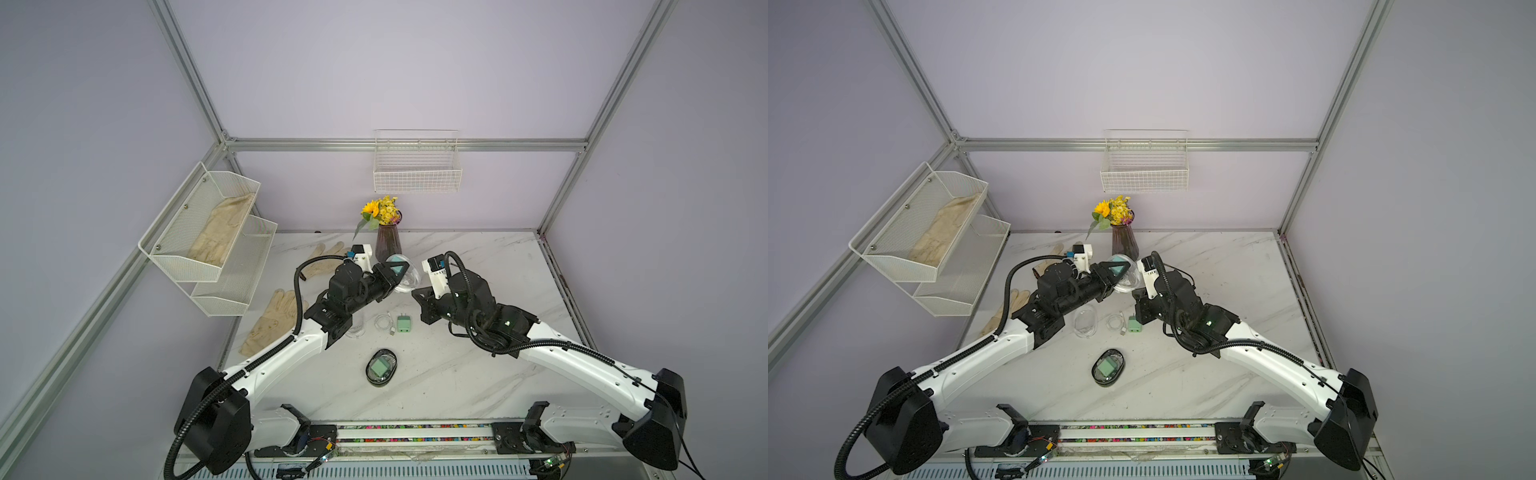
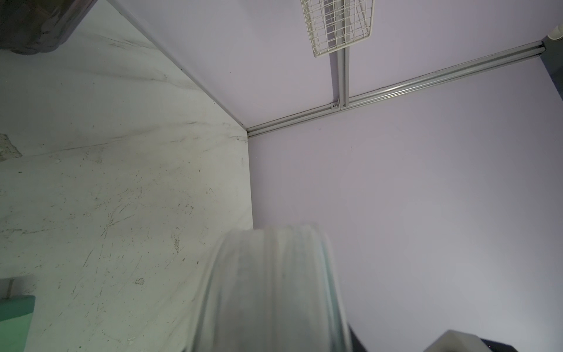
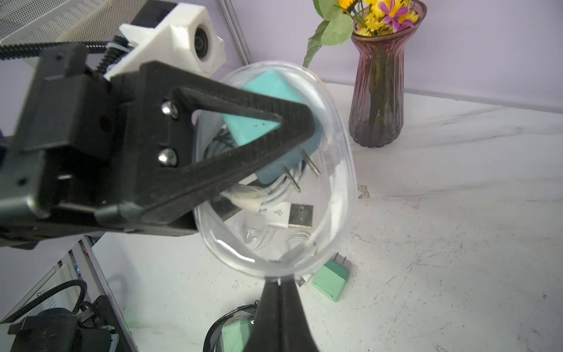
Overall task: Pack away charging kits
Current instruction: Zip the zipper on the storage bag.
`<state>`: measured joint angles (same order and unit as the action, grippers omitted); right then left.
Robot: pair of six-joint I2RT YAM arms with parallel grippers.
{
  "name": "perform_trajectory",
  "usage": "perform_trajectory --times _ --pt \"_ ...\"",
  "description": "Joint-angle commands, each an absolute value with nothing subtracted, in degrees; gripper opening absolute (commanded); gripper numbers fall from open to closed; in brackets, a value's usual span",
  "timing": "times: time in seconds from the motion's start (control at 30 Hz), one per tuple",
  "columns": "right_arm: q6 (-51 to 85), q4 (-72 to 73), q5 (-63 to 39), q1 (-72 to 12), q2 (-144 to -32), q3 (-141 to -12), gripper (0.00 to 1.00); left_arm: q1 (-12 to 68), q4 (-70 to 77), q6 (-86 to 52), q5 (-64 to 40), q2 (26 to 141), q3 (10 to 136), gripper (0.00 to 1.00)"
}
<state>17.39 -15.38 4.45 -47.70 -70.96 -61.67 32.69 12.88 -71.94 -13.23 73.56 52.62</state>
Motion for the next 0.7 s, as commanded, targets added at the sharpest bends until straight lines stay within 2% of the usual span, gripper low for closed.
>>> perform_trajectory --times 0.0,0.23,0.43,0.67 --pt "14.99 -18.98 4.96 -47.48 -69.21 -63.72 0.0 31.23 12.91 -68.89 -13.8 70.48 60.09 0.11" --pt "13.9 -21.59 2.77 -46.96 -69.52 -64.5 0.0 28.55 12.55 -68.05 -18.78 70.08 61.06 0.07" --pt "12.12 -22.42 -2.86 -43.56 -68.96 -66.17 0.0 26.53 12.03 -65.19 -28.94 70.27 62.48 0.0" --pt "9.52 -24.85 -4.21 -42.54 -69.54 -69.03 0.0 24.09 13.65 -63.63 -41.06 70.03 62.14 0.0"
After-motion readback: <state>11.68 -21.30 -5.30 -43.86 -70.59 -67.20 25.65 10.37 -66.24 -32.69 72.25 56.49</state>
